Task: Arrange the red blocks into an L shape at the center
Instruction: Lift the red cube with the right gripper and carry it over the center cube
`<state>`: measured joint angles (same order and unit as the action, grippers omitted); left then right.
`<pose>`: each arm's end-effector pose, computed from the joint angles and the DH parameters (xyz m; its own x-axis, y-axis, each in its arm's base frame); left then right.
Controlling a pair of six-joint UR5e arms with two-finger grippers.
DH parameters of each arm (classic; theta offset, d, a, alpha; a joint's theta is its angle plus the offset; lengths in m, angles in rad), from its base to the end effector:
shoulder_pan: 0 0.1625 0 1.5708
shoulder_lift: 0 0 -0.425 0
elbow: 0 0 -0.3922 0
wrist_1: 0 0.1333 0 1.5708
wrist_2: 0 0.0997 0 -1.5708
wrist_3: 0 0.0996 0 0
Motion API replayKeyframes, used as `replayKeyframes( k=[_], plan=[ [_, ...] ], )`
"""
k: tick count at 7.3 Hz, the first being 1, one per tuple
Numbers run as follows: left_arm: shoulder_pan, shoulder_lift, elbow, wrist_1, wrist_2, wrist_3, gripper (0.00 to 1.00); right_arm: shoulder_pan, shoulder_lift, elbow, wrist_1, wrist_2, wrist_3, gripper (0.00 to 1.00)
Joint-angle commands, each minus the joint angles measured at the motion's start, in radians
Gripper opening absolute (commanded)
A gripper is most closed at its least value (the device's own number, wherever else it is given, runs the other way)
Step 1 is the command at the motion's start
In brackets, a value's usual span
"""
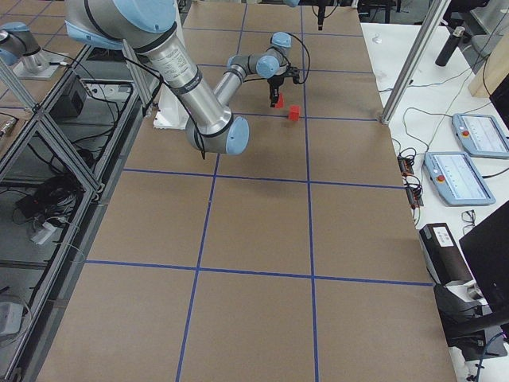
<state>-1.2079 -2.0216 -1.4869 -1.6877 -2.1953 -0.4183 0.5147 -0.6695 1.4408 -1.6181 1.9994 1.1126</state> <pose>0.1702 -0.6597 0.4295 0.7325 0.1593 -0.6619 -0.0183 0.9765 0.2148 -0.6069 -0.4488 0.1547 0.6769 -0.0794 0.7318 0.1018 0.9947 0.0138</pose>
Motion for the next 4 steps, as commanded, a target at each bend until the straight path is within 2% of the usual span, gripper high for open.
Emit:
replayKeyframes(
  k=[1,4],
  plan=[
    [-0.001,0.003,0.000,0.002,0.000,0.007,1.00,-0.005,0.013,-0.060,0.039,-0.001,0.070,0.00],
    [0.004,0.003,0.002,0.002,0.002,0.003,1.00,-0.002,0.011,-0.091,0.050,-0.001,0.072,0.00]
  ],
)
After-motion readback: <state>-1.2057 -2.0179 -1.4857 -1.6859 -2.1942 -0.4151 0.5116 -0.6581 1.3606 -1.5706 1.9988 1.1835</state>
